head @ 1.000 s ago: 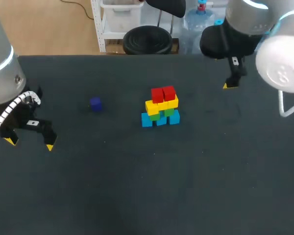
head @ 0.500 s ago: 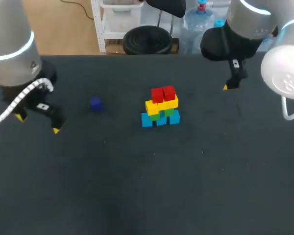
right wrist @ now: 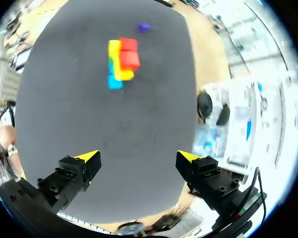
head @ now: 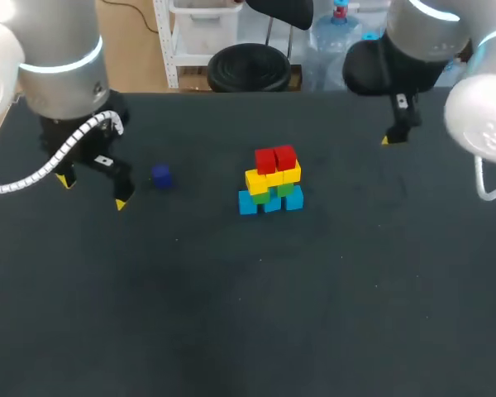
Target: Place the blue cubes, place green cubes on the blue cubes, place the yellow cubes on the green cubes, then place the red cubes on the yellow cubes, and place purple cube on the red cubes.
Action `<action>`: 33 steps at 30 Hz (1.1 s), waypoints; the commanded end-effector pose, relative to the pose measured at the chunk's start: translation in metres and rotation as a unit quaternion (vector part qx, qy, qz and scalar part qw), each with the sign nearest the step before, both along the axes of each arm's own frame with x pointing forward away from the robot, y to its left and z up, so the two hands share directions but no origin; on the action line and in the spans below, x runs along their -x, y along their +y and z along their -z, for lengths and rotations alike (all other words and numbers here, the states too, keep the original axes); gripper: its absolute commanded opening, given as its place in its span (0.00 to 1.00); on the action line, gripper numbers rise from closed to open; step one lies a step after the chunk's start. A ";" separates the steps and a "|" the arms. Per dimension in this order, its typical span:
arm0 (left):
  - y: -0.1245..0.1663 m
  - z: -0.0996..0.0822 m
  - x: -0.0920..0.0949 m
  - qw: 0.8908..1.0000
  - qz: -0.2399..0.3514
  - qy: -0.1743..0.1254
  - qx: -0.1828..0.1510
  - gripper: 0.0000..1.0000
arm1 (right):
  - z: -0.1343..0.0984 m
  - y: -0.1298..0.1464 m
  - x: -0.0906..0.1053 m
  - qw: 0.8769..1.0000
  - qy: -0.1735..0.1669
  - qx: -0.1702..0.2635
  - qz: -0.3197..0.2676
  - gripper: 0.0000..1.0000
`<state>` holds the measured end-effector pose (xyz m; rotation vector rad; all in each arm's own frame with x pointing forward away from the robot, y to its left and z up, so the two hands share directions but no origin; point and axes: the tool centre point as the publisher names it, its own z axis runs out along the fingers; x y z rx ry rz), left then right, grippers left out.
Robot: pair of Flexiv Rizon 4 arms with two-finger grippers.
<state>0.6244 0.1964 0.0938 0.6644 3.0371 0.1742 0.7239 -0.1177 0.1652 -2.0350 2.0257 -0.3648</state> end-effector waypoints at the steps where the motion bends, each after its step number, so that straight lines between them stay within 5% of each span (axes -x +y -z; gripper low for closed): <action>1: -0.001 0.000 -0.004 1.000 0.000 0.012 -0.005 1.00 | -0.012 -0.047 0.001 0.998 -0.020 -0.016 0.052 1.00; 9: -0.001 0.000 -0.004 1.000 0.000 0.012 -0.005 1.00 | -0.005 -0.134 0.011 0.980 -0.018 -0.079 0.183 1.00; 13: -0.001 0.000 -0.004 1.000 0.000 0.012 -0.005 1.00 | -0.002 -0.160 0.025 0.972 -0.016 -0.117 0.203 1.00; 20: -0.001 0.000 -0.004 1.000 0.000 0.012 -0.005 1.00 | -0.007 -0.155 0.034 0.975 -0.007 -0.107 0.196 1.00; 26: -0.014 -0.014 -0.046 0.997 0.064 -0.033 -0.014 1.00 | -0.007 -0.155 0.034 0.975 -0.007 -0.107 0.196 1.00; 30: -0.032 -0.014 -0.061 0.995 0.092 -0.023 -0.031 1.00 | -0.007 -0.155 0.034 0.975 -0.007 -0.107 0.196 1.00; 33: -0.048 -0.003 -0.071 0.993 0.111 0.018 -0.036 1.00 | -0.007 -0.155 0.034 0.975 -0.007 -0.107 0.196 1.00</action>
